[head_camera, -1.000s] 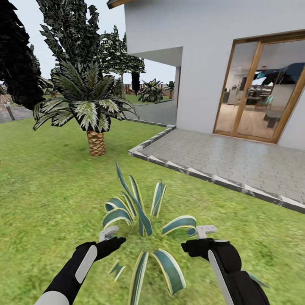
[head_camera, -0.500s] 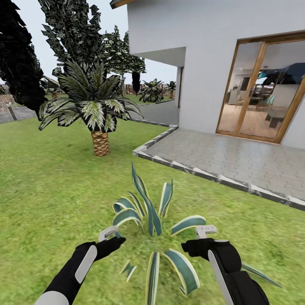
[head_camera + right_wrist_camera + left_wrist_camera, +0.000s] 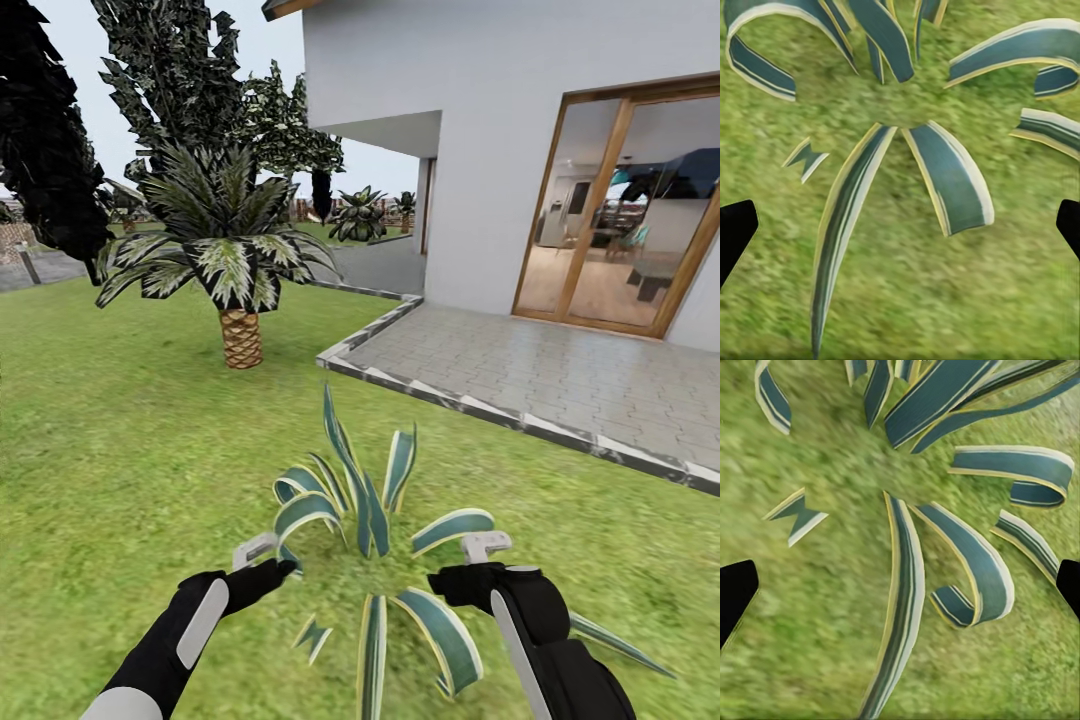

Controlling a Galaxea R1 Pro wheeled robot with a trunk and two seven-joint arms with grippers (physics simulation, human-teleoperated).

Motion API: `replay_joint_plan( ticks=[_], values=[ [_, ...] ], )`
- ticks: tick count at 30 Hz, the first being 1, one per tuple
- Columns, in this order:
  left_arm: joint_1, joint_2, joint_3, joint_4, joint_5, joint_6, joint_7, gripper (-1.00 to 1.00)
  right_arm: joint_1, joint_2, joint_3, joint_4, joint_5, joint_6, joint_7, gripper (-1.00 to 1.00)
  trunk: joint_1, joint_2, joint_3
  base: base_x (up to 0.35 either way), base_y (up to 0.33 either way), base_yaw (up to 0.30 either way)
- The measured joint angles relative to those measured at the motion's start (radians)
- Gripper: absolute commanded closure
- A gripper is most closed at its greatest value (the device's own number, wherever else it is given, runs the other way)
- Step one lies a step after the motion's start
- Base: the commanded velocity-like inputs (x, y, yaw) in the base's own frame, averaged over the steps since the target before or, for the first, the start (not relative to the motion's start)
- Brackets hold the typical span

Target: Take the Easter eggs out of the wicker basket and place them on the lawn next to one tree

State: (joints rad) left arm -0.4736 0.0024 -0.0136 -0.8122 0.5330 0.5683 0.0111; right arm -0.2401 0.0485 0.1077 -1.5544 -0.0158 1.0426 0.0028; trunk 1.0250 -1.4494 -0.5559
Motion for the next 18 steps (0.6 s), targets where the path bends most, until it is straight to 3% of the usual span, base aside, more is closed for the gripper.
replay_joint_plan(
  ticks=[4,13,18],
  values=[
    [0.000,0.001,0.000,0.000,0.000,0.000,0.000,-1.00,0.000,0.000,0.000,0.000,0.000,0.000,0.000,-1.00,0.000,0.000,0.000,0.000,0.252,0.000],
    [0.000,0.000,0.000,0.000,0.000,-0.001,0.000,-1.00,0.000,0.000,0.000,0.000,0.000,0.000,0.000,-1.00,0.000,0.000,0.000,0.000,0.078,0.000],
    [0.000,0.001,0.000,0.000,0.000,0.000,0.000,-1.00,0.000,0.000,0.000,0.000,0.000,0.000,0.000,-1.00,0.000,0.000,0.000,0.000,0.220,0.000]
  ],
)
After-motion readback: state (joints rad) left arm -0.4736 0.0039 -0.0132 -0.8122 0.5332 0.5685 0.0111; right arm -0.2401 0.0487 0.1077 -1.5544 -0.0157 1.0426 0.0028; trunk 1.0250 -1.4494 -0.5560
